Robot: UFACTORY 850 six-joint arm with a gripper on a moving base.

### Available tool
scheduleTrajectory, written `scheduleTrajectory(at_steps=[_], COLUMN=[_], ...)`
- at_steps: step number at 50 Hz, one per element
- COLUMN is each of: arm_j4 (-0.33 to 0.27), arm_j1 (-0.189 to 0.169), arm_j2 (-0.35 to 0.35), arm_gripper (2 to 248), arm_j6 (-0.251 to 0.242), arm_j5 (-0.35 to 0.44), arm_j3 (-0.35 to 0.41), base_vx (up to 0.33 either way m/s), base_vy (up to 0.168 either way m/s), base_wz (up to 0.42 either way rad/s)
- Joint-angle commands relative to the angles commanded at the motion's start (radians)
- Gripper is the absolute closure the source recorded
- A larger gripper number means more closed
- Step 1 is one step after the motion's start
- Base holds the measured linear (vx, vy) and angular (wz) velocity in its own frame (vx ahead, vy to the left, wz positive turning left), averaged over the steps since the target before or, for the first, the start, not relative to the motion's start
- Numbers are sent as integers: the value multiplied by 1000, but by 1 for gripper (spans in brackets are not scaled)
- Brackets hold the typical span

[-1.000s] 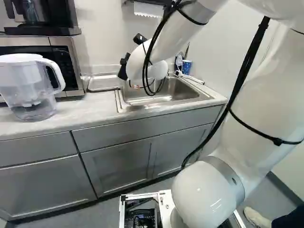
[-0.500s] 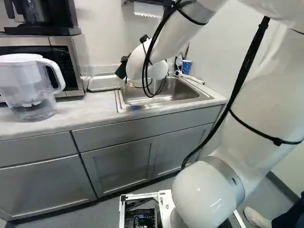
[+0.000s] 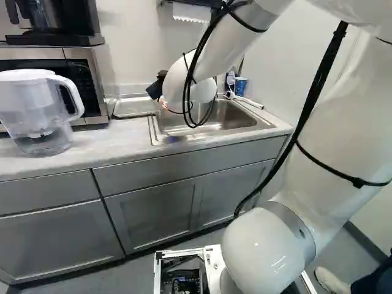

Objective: Rinse the cup and place it in the tray

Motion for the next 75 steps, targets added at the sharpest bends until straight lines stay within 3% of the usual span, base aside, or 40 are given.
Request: scheduleTrajectory(at_steps=[75], arm_j4=[0], arm_j1=[0], arm_j2=[0], arm_gripper=[126], arm_j6=[786], arm_j5=[0], arm_j3=[0], base_vx=[0], base_vy=[0], base_wz=[0])
